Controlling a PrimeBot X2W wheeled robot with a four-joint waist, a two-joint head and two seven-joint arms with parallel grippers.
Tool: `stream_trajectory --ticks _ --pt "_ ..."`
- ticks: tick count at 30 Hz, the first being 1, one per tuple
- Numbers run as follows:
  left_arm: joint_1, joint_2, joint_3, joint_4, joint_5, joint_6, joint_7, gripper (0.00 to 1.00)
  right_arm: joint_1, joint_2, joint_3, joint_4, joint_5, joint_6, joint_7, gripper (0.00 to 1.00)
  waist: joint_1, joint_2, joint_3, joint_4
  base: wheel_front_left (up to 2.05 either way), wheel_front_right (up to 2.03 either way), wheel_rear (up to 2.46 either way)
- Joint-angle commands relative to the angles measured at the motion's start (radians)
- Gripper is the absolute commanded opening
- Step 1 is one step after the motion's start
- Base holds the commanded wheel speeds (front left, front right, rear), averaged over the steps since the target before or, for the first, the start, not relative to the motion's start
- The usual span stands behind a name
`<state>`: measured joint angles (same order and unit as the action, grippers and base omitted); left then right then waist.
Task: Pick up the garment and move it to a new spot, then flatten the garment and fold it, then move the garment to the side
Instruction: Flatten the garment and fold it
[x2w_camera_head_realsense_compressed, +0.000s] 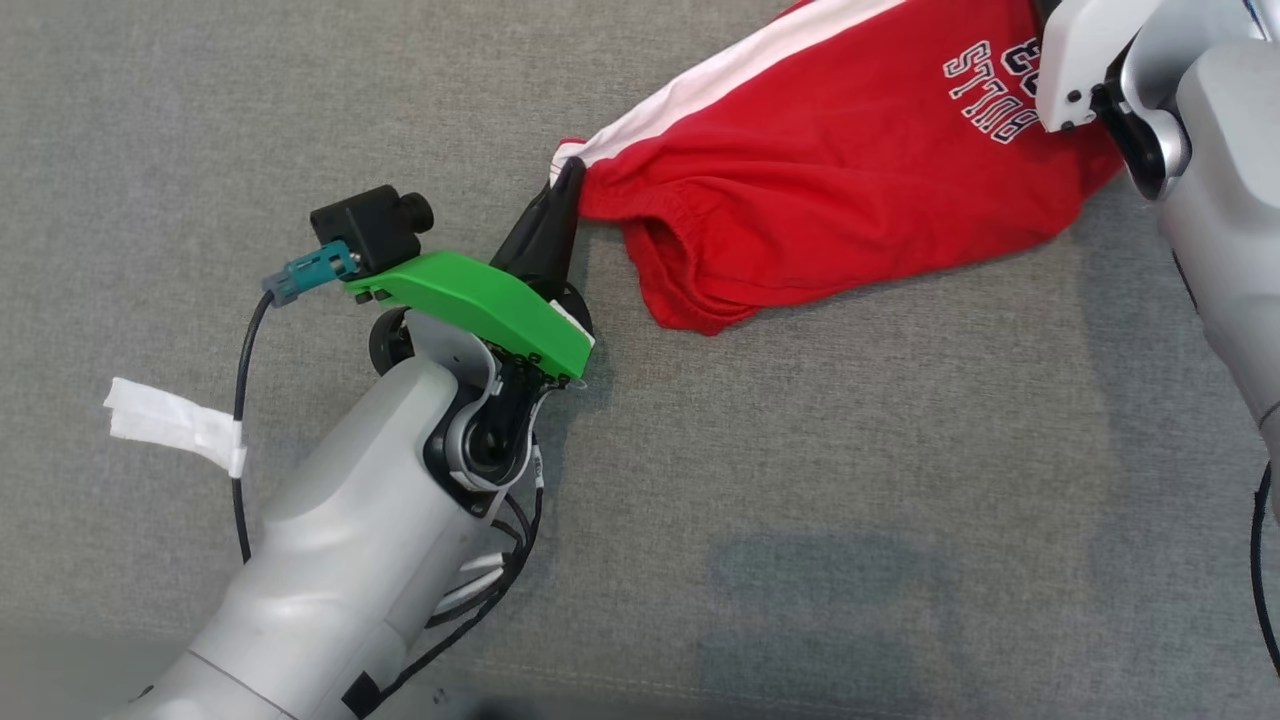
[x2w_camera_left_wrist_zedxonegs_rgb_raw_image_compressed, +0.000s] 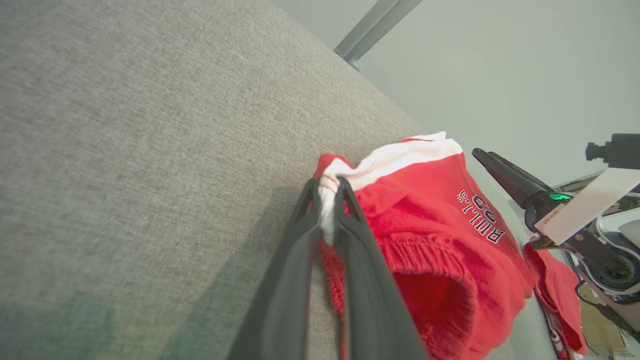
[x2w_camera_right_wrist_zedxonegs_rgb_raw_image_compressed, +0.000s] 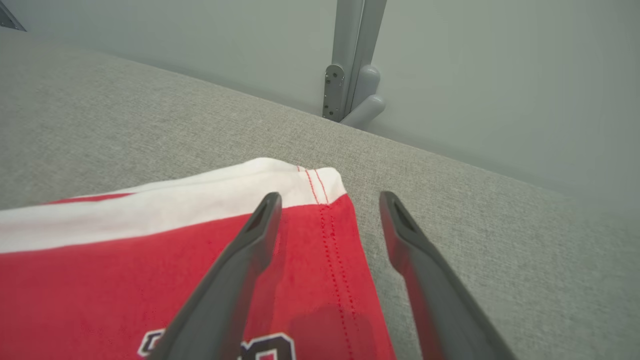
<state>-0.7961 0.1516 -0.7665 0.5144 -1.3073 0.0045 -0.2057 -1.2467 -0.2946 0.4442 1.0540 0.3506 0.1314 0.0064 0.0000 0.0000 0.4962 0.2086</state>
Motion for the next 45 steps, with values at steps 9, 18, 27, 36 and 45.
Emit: stream_trajectory --ticks 9,18,27,36,45 --pt "-0.030 -0.018 -0.025 -0.044 0.032 -0.013 -0.005 0.00 -0.116 -0.043 0.075 0.134 0.020 -0.002 0.015 0.94 0.0000 0.0000 0.090 0.098 0.00 0.00 0.00" --pt "-0.033 -0.014 -0.021 -0.040 0.034 -0.020 -0.010 0.00 -0.156 -0.024 0.144 0.161 0.038 -0.002 -0.007 0.00 0.0000 0.0000 0.110 0.096 0.00 0.00 0.00" --pt "-0.050 0.020 0.002 -0.033 0.067 -0.016 -0.035 0.00 -0.192 -0.015 0.219 0.153 0.030 -0.002 -0.102 0.00 0.0000 0.0000 0.078 0.058 0.00 0.00 0.00" --pt "-0.103 0.143 0.091 -0.114 0.287 -0.009 -0.061 0.00 -0.196 -0.016 0.180 0.156 0.093 -0.002 -0.251 0.00 0.0000 0.0000 -0.037 -0.010 0.00 0.00 0.00" --pt "0.094 0.250 0.064 -0.302 0.268 -0.004 0.015 0.00 0.055 -0.120 0.191 0.004 0.341 -0.003 -0.177 0.00 0.0000 0.0000 -0.172 -0.091 0.00 0.00 0.00"
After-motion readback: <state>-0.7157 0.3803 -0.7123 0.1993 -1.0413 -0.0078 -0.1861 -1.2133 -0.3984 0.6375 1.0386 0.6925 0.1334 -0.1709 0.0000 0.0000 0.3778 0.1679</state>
